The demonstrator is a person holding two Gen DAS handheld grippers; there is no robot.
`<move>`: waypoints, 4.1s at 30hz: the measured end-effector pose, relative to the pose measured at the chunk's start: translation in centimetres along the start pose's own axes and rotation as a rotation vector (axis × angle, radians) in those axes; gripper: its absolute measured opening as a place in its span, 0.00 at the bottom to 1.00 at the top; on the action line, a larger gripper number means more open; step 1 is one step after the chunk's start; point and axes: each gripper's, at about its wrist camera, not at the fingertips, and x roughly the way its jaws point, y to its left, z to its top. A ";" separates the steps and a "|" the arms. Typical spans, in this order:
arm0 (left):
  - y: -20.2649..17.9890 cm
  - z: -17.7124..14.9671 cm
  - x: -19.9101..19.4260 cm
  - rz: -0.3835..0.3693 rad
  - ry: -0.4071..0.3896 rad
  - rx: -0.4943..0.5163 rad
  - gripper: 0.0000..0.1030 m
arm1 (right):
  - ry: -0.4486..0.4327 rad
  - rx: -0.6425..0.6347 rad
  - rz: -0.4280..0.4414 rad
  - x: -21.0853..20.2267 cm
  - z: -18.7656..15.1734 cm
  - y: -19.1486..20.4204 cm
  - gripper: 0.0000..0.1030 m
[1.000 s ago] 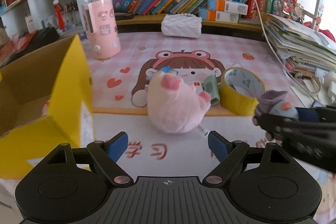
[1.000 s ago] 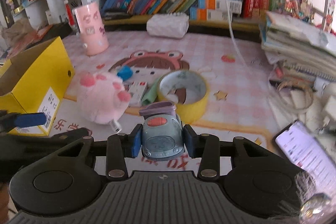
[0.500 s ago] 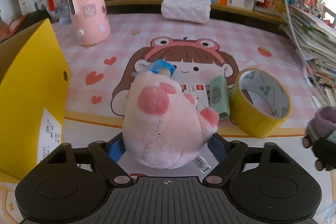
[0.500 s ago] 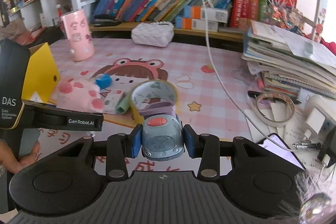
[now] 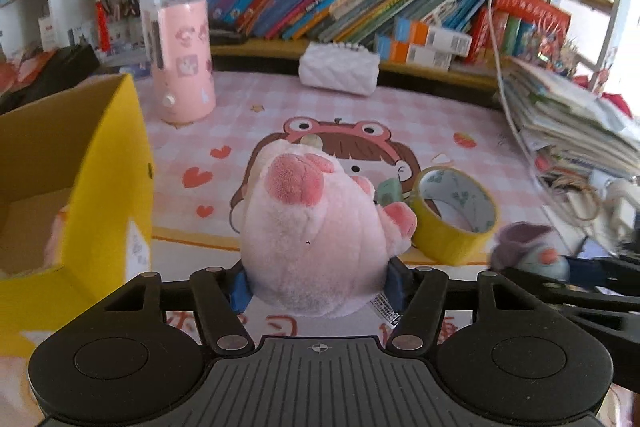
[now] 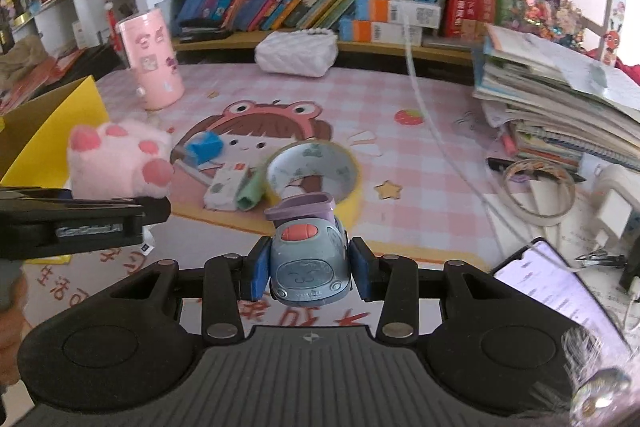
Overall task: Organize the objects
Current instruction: 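Grasp the pink pig plush with the left tool while the right tool lifts the car, then carry the plush in the left tool and car in the right tool to the yellow box, then open the left tool to drop the plush into the box while the right tool lowers the car inside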
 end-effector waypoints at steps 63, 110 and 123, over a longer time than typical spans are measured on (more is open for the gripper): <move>17.7 -13.2 -18.1 0.044 -0.026 -0.097 0.60 | 0.025 -0.156 0.168 -9.3 -9.6 24.3 0.37; 20.7 -6.3 -17.7 0.131 -0.242 -0.069 0.60 | -0.140 -0.194 0.212 -7.5 -1.5 27.1 0.37; 20.9 -1.7 -10.8 0.196 -0.195 -0.078 0.60 | -0.186 -0.231 0.247 -1.3 5.6 25.9 0.37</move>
